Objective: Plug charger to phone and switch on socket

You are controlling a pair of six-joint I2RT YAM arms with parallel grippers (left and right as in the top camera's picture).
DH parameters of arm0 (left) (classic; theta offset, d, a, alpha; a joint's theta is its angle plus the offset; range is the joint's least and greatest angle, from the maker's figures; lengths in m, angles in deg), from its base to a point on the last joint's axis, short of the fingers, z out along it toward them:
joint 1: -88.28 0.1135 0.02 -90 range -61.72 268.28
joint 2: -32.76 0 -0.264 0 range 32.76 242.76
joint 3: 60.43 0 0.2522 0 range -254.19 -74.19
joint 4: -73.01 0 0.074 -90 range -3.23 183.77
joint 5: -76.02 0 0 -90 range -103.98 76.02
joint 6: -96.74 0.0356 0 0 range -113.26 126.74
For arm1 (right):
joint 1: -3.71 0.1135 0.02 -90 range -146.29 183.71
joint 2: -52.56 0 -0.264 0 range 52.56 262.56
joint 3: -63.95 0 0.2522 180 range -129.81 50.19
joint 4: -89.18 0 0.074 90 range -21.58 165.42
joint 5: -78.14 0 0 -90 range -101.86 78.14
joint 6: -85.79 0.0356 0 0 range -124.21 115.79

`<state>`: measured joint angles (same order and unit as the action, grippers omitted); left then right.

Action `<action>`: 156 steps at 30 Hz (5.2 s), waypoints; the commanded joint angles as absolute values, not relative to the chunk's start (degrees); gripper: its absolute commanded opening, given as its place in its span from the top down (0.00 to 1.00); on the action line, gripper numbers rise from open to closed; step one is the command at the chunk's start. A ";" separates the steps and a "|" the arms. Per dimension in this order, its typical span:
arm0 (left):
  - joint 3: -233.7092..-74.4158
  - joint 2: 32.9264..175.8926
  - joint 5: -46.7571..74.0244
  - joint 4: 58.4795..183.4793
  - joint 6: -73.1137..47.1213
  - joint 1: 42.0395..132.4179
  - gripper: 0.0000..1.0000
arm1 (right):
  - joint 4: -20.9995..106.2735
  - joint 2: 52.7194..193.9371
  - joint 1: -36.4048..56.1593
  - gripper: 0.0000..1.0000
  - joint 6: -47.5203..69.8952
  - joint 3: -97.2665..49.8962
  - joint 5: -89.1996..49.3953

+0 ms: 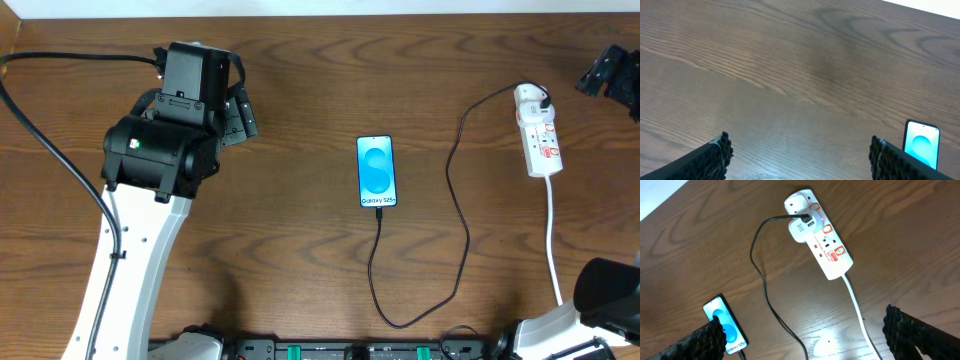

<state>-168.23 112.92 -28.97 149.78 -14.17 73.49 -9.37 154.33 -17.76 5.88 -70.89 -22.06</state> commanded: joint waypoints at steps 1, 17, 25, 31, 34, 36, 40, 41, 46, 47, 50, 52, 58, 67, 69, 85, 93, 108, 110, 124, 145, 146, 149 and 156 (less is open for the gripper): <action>-168.20 112.92 -29.93 149.95 -13.62 73.47 0.11 | -9.46 154.22 -17.61 0.01 6.64 -71.19 -21.38; -163.66 109.03 -31.28 148.25 -13.60 73.60 0.11 | -9.46 154.22 -17.61 0.01 6.64 -71.19 -21.38; -137.45 93.69 -31.24 122.41 -13.62 73.89 0.11 | -9.46 154.22 -17.61 0.01 6.64 -71.19 -21.38; -109.71 76.31 -31.00 87.57 -13.64 75.74 0.11 | -9.46 154.22 -17.61 0.01 6.64 -71.19 -21.38; -97.02 67.37 -31.19 69.34 -13.58 75.87 0.11 | -9.46 154.22 -17.61 0.01 6.64 -71.19 -21.40; -88.82 60.55 -31.17 58.55 -13.64 76.44 0.11 | -9.46 154.22 -17.61 0.01 6.64 -71.19 -21.38; -83.79 54.19 -31.09 54.94 -13.62 77.75 0.11 | -9.46 154.22 -17.61 0.01 6.64 -71.19 -21.40; -83.18 53.14 -30.91 55.00 -13.62 78.23 0.11 | -9.46 154.22 -17.61 0.01 6.64 -71.19 -21.40; -80.71 49.80 -25.86 56.12 -13.60 82.56 0.11 | -9.48 154.22 -17.61 0.01 6.64 -71.19 -21.38; -80.19 49.34 -24.64 56.27 -13.60 83.44 0.11 | -9.46 154.22 -17.61 0.01 6.64 -71.19 -21.38; -78.13 48.03 -22.21 56.25 -13.62 85.62 0.11 | -9.46 154.22 -17.61 0.01 6.64 -71.19 -21.38; -76.45 46.70 -21.88 56.25 -13.62 86.54 0.11 | -9.46 154.22 -17.61 0.01 6.64 -71.19 -21.38; -74.42 39.59 -21.91 65.60 -13.40 87.74 0.11 | -9.46 154.22 -17.61 0.01 6.64 -71.19 -21.40; -74.42 32.82 -19.04 82.26 -8.81 90.37 0.11 | -9.46 154.22 -17.61 0.01 6.64 -71.19 -21.38; -74.42 32.82 -17.10 84.75 -6.30 91.11 0.11 | -9.46 154.22 -17.61 0.01 6.64 -71.19 -21.38; -74.42 32.84 -13.75 90.98 1.79 92.51 0.11 | -9.48 154.22 -17.61 0.01 6.64 -71.19 -21.38; -74.42 32.99 -13.75 90.98 1.79 92.49 0.11 | -9.46 154.22 -17.61 0.01 6.64 -71.19 -21.40; -74.42 32.99 -13.75 90.98 1.79 92.49 0.11 | -9.46 154.22 -17.61 0.01 6.64 -71.19 -21.40; -74.42 32.99 -13.75 90.98 1.79 92.49 0.11 | -9.46 154.22 -17.61 0.01 6.64 -71.19 -21.38; -74.42 32.99 -13.75 90.98 1.79 92.49 0.11 | -8.89 154.46 -17.65 0.01 6.68 -71.19 -20.26; -74.42 32.99 -13.75 90.98 1.79 92.49 0.11 | 31.83 154.44 -0.76 0.01 10.12 -34.49 -19.85; -74.42 32.99 -13.75 90.98 1.79 92.49 0.11 | 34.95 154.44 0.42 0.01 10.12 -31.81 -19.85; -74.42 32.99 -13.75 90.98 1.79 92.49 0.11 | 43.39 154.44 4.01 0.01 10.12 -24.24 -18.67; -74.42 32.99 -13.75 90.98 1.79 92.49 0.11 | 60.31 152.74 12.36 0.01 10.12 -11.52 -9.38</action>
